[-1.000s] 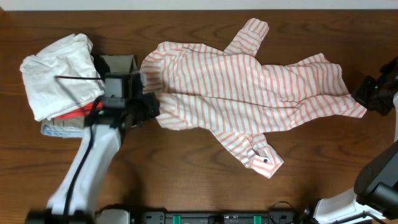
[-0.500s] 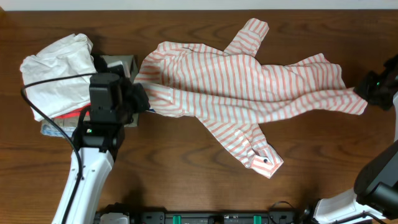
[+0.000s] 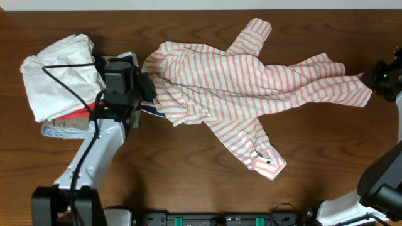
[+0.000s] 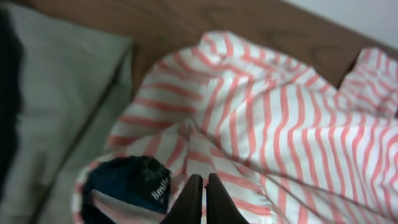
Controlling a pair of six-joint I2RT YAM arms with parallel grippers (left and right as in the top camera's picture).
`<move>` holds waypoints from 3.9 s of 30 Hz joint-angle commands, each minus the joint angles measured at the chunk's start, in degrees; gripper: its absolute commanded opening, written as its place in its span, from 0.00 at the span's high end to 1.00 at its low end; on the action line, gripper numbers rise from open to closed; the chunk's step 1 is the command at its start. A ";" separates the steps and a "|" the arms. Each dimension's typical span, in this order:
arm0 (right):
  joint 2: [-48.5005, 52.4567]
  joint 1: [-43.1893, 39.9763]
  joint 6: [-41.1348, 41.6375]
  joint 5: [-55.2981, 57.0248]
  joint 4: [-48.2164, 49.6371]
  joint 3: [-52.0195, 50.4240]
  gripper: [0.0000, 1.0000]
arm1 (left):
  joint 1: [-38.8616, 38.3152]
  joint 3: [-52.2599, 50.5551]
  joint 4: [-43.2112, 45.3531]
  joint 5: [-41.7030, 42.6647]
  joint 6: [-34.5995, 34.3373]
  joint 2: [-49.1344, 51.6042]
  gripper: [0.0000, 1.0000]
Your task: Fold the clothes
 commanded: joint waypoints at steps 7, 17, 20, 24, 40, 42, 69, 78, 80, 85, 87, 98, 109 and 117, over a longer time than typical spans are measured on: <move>0.13 0.98 0.83 -0.63 -1.27 -0.04 0.99 | -0.15 1.05 -8.26 10.80 -0.11 -2.29 0.54; 0.13 1.25 0.83 -0.66 -4.35 -0.04 0.99 | -0.15 1.01 -8.44 10.62 -0.13 6.84 0.53; 0.13 1.25 0.83 -0.68 -4.70 -0.04 0.99 | -0.15 1.01 -5.55 10.84 -0.13 10.45 0.50; 0.13 1.25 0.83 -0.68 -4.85 -0.04 0.99 | -0.15 1.01 -0.31 15.26 -0.13 14.25 0.48; 0.13 1.22 0.13 -0.66 -5.62 -0.04 0.99 | -0.09 1.40 2.45 29.57 -0.31 6.80 0.94; 0.13 1.22 -0.26 -0.66 -5.90 -0.04 0.99 | 0.04 1.40 1.84 27.30 -0.31 1.62 0.94; 0.15 1.20 1.55 -2.12 -2.36 -0.04 0.99 | 0.13 1.40 0.15 -6.38 -0.07 -12.13 0.94; 1.97 3.43 2.36 -2.12 3.50 -0.04 0.99 | 0.13 1.40 7.08 -6.14 -0.13 1.64 0.94; 3.39 4.28 2.36 -2.12 3.78 -0.04 0.99 | 0.13 1.40 7.93 -6.19 -0.11 3.72 0.94; 8.63 6.05 2.36 -2.10 4.74 -0.04 0.99 | 0.13 1.40 10.32 -6.47 -0.07 6.40 0.94; 11.17 6.19 2.36 -1.88 5.66 -0.04 0.99 | 0.13 1.40 10.69 -7.58 0.13 7.08 0.94; 14.05 5.42 2.05 8.46 6.38 -0.04 0.90 | 0.13 1.40 11.78 -10.47 0.55 10.67 0.63; 9.20 3.61 0.02 4.87 2.80 0.02 0.87 | 0.11 2.69 13.84 -4.57 2.95 3.04 0.38; 2.54 7.52 -7.06 -11.30 6.25 0.07 0.87 | -1.36 2.67 12.35 -0.33 2.95 1.46 0.56</move>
